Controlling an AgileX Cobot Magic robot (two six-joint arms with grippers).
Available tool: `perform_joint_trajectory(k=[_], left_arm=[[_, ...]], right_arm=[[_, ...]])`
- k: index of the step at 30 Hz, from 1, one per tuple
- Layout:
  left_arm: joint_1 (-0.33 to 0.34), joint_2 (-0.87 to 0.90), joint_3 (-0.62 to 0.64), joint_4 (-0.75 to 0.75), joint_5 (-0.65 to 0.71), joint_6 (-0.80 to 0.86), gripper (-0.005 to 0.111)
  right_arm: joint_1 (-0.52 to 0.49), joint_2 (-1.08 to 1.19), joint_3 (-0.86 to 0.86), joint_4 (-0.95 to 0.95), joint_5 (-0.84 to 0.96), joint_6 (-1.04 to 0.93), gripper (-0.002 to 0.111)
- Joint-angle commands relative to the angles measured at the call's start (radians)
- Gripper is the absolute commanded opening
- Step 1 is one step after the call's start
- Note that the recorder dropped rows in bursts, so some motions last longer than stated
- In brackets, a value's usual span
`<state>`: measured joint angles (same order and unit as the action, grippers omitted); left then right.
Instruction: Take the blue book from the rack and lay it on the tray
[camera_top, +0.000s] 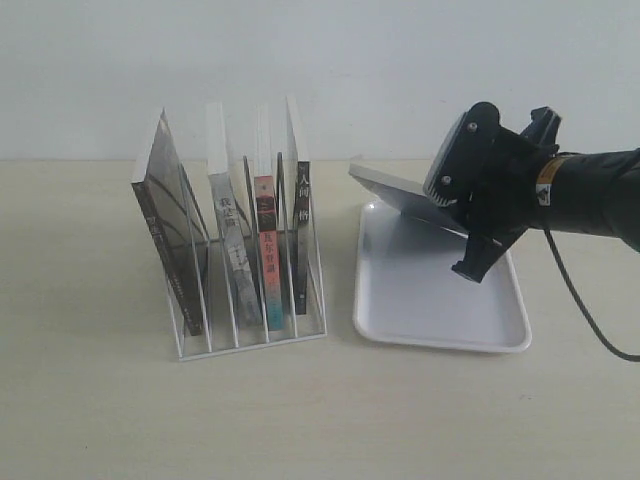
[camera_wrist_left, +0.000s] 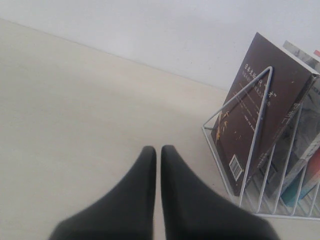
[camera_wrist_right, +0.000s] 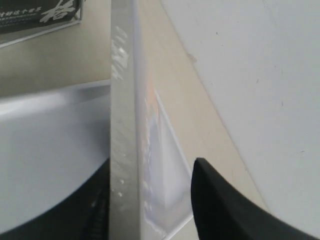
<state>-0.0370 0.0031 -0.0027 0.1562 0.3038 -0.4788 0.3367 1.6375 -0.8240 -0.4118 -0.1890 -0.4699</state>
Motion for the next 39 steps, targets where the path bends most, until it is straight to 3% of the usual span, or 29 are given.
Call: perform_joint_trajectory(k=[1, 8, 17, 20, 22, 23, 27, 39], left_arm=[[0.001, -0.003, 0.003, 0.000, -0.011, 0.002, 0.004], [0.001, -0.003, 0.003, 0.000, -0.011, 0.002, 0.004], [0.001, -0.003, 0.003, 0.000, -0.011, 0.002, 0.004], [0.001, -0.003, 0.003, 0.000, -0.011, 0.002, 0.004], [0.001, -0.003, 0.003, 0.000, -0.011, 0.002, 0.004], [0.001, -0.003, 0.003, 0.000, -0.011, 0.002, 0.004], [0.001, -0.003, 0.003, 0.000, -0.011, 0.002, 0.004], [0.001, -0.003, 0.003, 0.000, -0.011, 0.002, 0.004]], right_arm=[[-0.008, -0.041, -0.008, 0.007, -0.025, 0.051, 0.045], [-0.008, -0.171, -0.008, 0.007, 0.063, 0.282, 0.045], [-0.008, -0.292, -0.008, 0.007, 0.273, 0.350, 0.044], [-0.008, -0.331, -0.008, 0.017, 0.309, 0.399, 0.029], [-0.008, -0.365, -0.008, 0.019, 0.344, 0.476, 0.005], [-0.008, -0.383, -0.008, 0.024, 0.359, 0.528, 0.000], [-0.008, -0.419, -0.008, 0.026, 0.406, 0.622, 0.000], [-0.008, -0.429, -0.008, 0.026, 0.396, 0.622, 0.000]])
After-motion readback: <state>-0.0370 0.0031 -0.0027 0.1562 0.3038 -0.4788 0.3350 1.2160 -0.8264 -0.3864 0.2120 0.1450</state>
